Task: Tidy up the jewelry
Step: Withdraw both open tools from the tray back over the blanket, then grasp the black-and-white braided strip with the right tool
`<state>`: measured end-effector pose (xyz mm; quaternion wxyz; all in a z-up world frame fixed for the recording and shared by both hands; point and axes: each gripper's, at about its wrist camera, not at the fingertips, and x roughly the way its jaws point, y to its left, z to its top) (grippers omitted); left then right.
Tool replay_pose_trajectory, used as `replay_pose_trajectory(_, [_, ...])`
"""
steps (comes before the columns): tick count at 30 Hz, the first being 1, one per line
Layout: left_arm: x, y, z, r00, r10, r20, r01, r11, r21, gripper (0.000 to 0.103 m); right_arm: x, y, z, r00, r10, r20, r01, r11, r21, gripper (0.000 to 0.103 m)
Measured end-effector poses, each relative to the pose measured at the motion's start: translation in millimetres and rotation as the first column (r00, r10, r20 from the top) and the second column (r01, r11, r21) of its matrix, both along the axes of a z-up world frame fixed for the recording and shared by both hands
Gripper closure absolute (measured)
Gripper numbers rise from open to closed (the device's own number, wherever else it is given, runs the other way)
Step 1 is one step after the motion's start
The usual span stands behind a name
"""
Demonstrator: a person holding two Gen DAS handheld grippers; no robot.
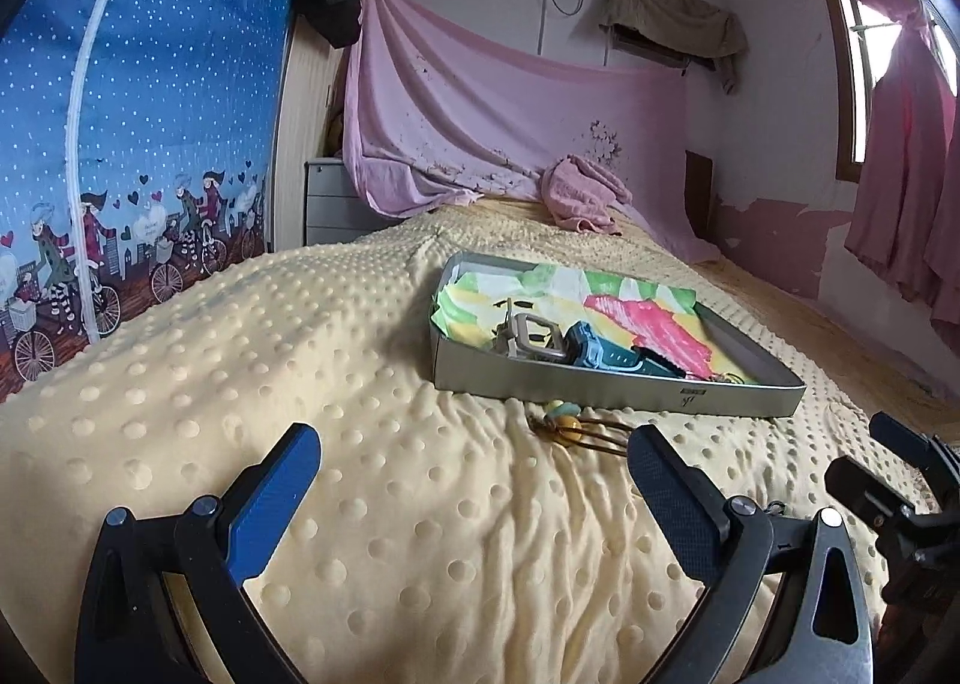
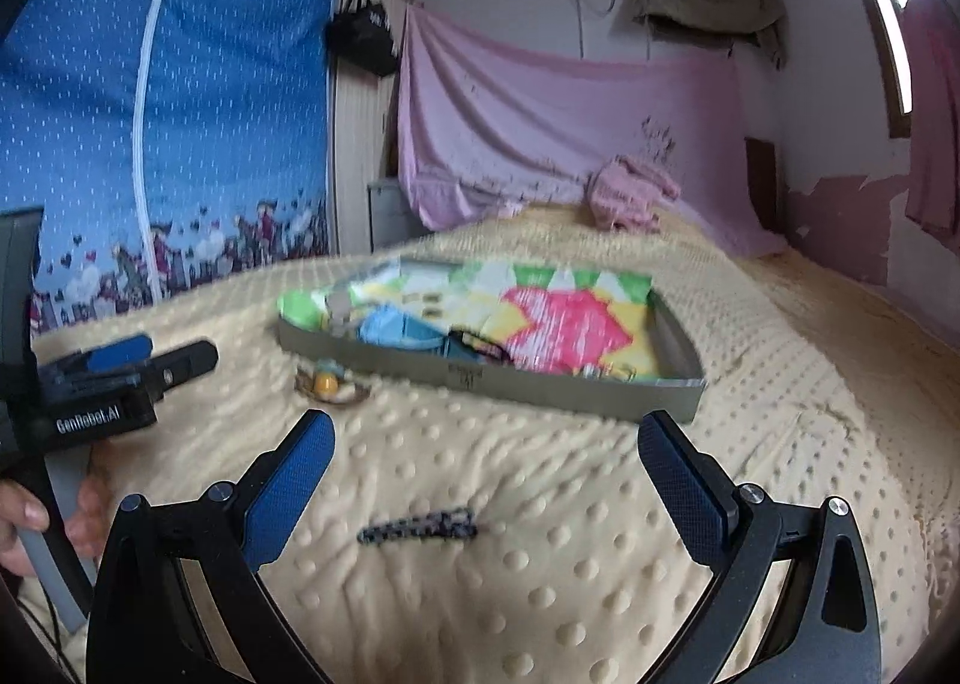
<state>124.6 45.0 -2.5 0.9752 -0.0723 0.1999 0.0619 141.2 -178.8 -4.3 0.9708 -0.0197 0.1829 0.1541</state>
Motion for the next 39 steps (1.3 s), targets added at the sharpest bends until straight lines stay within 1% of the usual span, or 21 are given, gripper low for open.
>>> replay_pose_trajectory(7, [5, -2, -3, 0.999, -0.013, -0.032, 0.014, 1.0, 0.004, 0.0, 8, 0, -11, 0.998, 0.01, -0.063, -0.01, 1.0, 0.0, 0.003])
replay_pose_trajectory(10, [10, -1, -5, 0.998, -0.033, -0.06, 0.032, 0.999, -0.011, 0.0, 14, 2, -16, 0.994, 0.019, -0.105, -0.02, 1.0, -0.007, 0.003])
replay_pose_trajectory(15, [24, -2, -11, 0.988, -0.085, -0.132, 0.08, 0.996, -0.045, 0.0, 27, 8, -25, 0.979, 0.05, -0.198, -0.055, 0.998, -0.018, 0.004])
replay_pose_trajectory(18, [28, -3, -13, 0.983, -0.11, -0.146, 0.102, 0.993, -0.062, 0.0, 30, 9, -29, 0.971, 0.071, -0.228, -0.078, 0.997, -0.02, 0.004])
replay_pose_trajectory(19, [29, -4, -13, 0.982, -0.117, -0.149, 0.108, 0.992, -0.065, 0.0, 30, 11, -31, 0.968, 0.082, -0.239, -0.09, 0.996, -0.022, 0.005])
replay_pose_trajectory(21, [33, -6, -15, 0.979, -0.125, -0.161, 0.115, 0.991, -0.069, 0.0, 32, 16, -34, 0.959, 0.103, -0.263, -0.116, 0.993, -0.034, 0.015])
replay_pose_trajectory(22, [34, -7, -16, 0.978, -0.128, -0.165, 0.118, 0.99, -0.072, 0.0, 32, 19, -36, 0.956, 0.107, -0.274, -0.123, 0.992, -0.042, 0.023])
replay_pose_trajectory(23, [36, -7, -17, 0.977, -0.132, -0.169, 0.121, 0.99, -0.075, 0.0, 33, 21, -39, 0.952, 0.109, -0.287, -0.129, 0.99, -0.052, 0.028])
replay_pose_trajectory(27, [41, -8, -19, 0.973, -0.153, -0.175, 0.138, 0.986, -0.092, 0.0, 37, 27, -45, 0.943, 0.105, -0.316, -0.136, 0.988, -0.076, 0.033])
replay_pose_trajectory(30, [47, -11, -20, 0.968, -0.171, -0.181, 0.156, 0.983, -0.097, 0.0, 40, 27, -47, 0.941, 0.095, -0.324, -0.126, 0.989, -0.077, 0.042])
replay_pose_trajectory(32, [51, -14, -20, 0.966, -0.179, -0.187, 0.163, 0.982, -0.098, 0.0, 42, 25, -48, 0.942, 0.084, -0.325, -0.113, 0.991, -0.072, 0.049])
replay_pose_trajectory(38, [60, -21, -21, 0.962, -0.192, -0.194, 0.176, 0.98, -0.097, 0.0, 47, 20, -50, 0.941, 0.074, -0.329, -0.095, 0.994, -0.049, 0.06])
replay_pose_trajectory(39, [61, -21, -21, 0.962, -0.194, -0.195, 0.177, 0.979, -0.098, 0.0, 49, 19, -51, 0.94, 0.075, -0.331, -0.095, 0.995, -0.044, 0.06])
